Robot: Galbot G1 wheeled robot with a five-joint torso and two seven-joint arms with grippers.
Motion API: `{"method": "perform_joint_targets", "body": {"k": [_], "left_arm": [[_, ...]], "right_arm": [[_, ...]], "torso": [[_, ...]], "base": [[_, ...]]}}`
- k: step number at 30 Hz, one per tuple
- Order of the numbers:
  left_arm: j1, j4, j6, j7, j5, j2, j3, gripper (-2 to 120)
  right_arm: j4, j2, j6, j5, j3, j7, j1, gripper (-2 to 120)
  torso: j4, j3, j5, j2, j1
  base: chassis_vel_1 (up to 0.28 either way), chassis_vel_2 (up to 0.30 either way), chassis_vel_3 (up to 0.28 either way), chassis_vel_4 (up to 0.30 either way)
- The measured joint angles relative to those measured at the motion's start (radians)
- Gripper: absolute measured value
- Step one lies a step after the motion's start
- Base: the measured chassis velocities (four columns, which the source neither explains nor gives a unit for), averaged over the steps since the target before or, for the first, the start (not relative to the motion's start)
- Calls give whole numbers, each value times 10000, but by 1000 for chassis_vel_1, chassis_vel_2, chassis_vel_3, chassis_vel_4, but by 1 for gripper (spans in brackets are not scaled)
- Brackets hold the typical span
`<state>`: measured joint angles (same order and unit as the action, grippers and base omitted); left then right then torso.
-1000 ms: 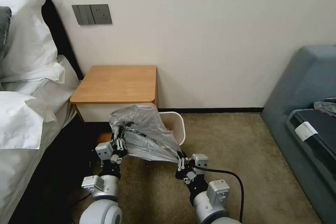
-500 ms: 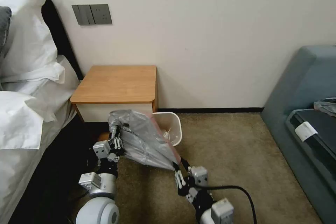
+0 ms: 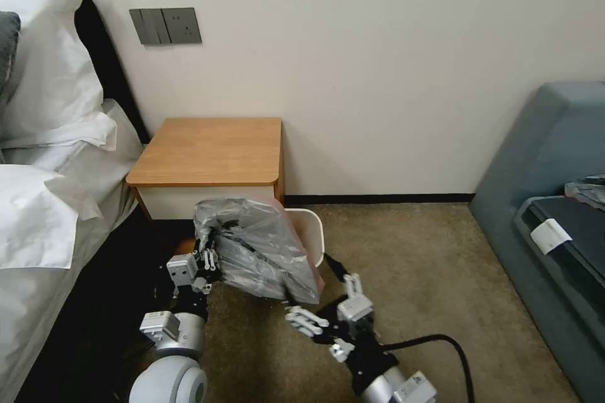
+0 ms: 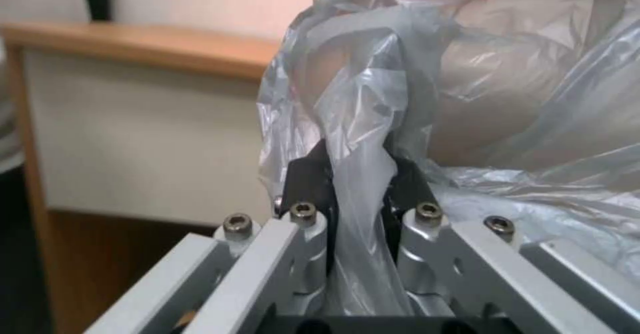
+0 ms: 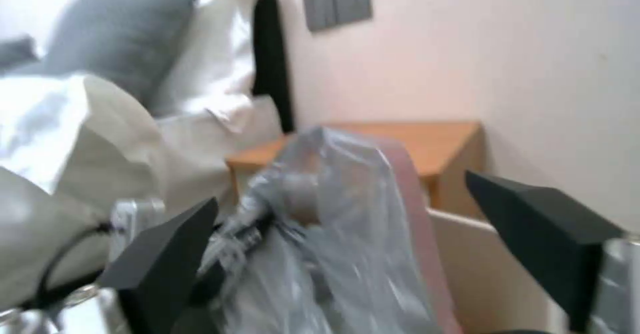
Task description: Pick up the garbage bag from the table and place it over the trash can.
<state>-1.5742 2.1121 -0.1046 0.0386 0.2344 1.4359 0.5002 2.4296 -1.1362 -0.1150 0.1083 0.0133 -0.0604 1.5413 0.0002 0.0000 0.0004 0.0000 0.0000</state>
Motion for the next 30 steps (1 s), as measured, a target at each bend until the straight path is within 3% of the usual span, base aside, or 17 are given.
{"method": "perform_joint_targets", "body": {"k": [9, 17, 19, 23, 25, 28, 30], "left_arm": [[-43, 7, -518, -612, -2, -66, -77, 7], [-145, 62, -611, -716, -23, -14, -55, 7], [-148, 64, -612, -716, -37, 28, -55, 7], [-147, 63, -612, -716, -49, 37, -60, 7], [-129, 37, -611, -712, -58, 53, -75, 7], [-116, 12, -607, -707, -60, 52, -87, 7], [-96, -22, -597, -687, -61, 47, -95, 7]], "right_arm": [[-673, 773, -1007, 1536, -219, -262, -1774, 100], [-1444, 878, -1271, 1989, -60, -436, -2577, 95], [-1618, 804, -1274, 2012, 34, -373, -2651, 82], [-1685, 709, -1274, 2005, 104, -344, -2686, 71], [-1750, 646, -1263, 1975, 151, -336, -2684, 59], [-1770, 610, -1259, 1954, 161, -336, -2683, 54], [-1787, 558, -1257, 1922, 175, -339, -2684, 43]], "torso": [[-1, 1, -2, 0, 0], [-1, 1, -2, -1, 0], [-2, 1, -2, 0, 0], [-2, 0, -2, 0, 0], [-2, 0, -3, 0, 0], [-2, 0, -3, 0, 0], [-2, 0, -3, 0, 0]], "base": [[0, 0, 0, 0], [0, 0, 0, 0], [0, 0, 0, 0], [0, 0, 0, 0], [0, 0, 0, 0], [0, 0, 0, 0], [0, 0, 0, 0]]}}
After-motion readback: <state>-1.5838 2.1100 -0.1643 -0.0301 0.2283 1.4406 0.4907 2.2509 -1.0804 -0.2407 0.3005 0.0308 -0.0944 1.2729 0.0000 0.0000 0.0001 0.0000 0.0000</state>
